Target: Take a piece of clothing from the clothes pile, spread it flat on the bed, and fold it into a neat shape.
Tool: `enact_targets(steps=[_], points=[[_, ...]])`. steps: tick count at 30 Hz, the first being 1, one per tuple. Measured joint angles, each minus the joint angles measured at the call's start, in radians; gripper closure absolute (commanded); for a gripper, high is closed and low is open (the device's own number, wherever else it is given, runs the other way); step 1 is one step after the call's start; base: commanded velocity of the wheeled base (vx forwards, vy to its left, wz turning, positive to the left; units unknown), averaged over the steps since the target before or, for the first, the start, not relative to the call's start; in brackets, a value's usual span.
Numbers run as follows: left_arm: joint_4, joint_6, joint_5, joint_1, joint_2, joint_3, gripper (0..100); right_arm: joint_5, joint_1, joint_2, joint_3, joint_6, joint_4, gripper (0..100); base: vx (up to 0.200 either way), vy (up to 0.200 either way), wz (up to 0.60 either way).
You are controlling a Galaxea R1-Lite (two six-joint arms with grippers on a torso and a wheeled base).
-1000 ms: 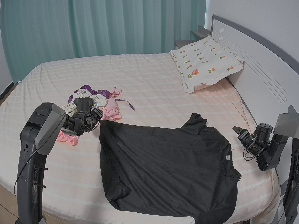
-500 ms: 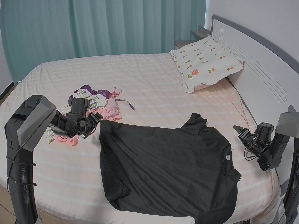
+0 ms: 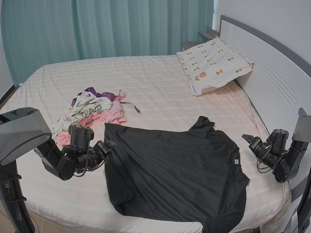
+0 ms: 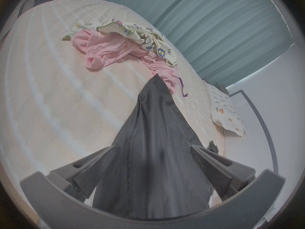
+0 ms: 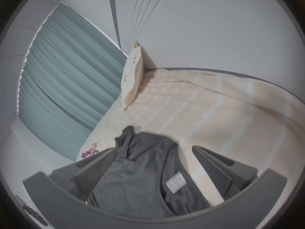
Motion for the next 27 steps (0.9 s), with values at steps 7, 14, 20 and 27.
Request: enact_targets(steps=[7, 14, 20, 27], points=[[-0.185, -0.023, -0.007, -0.068, -0.08, 0.201, 0, 0.009, 0.014, -0.064, 0.208, 0.005, -0.09, 0, -0.2, 0.0, 0.0], [-0.233, -0.026, -0.007, -0.118, -0.1, 0.264, 0, 0.038, 0.07, -0.052, 0.342, 0.009, -0.181, 0, -0.029, 0.0, 0.0], [-0.239, -0.027, 0.041, -0.194, -0.071, 0.256, 0, 0.039, 0.1, -0.037, 0.36, 0.01, -0.183, 0, 0.0, 0.0, 0.0], [-0.245, -0.061, 0.057, -0.23, -0.026, 0.196, 0, 0.039, 0.109, -0.03, 0.361, 0.01, -0.183, 0, 0.0, 0.0, 0.0]])
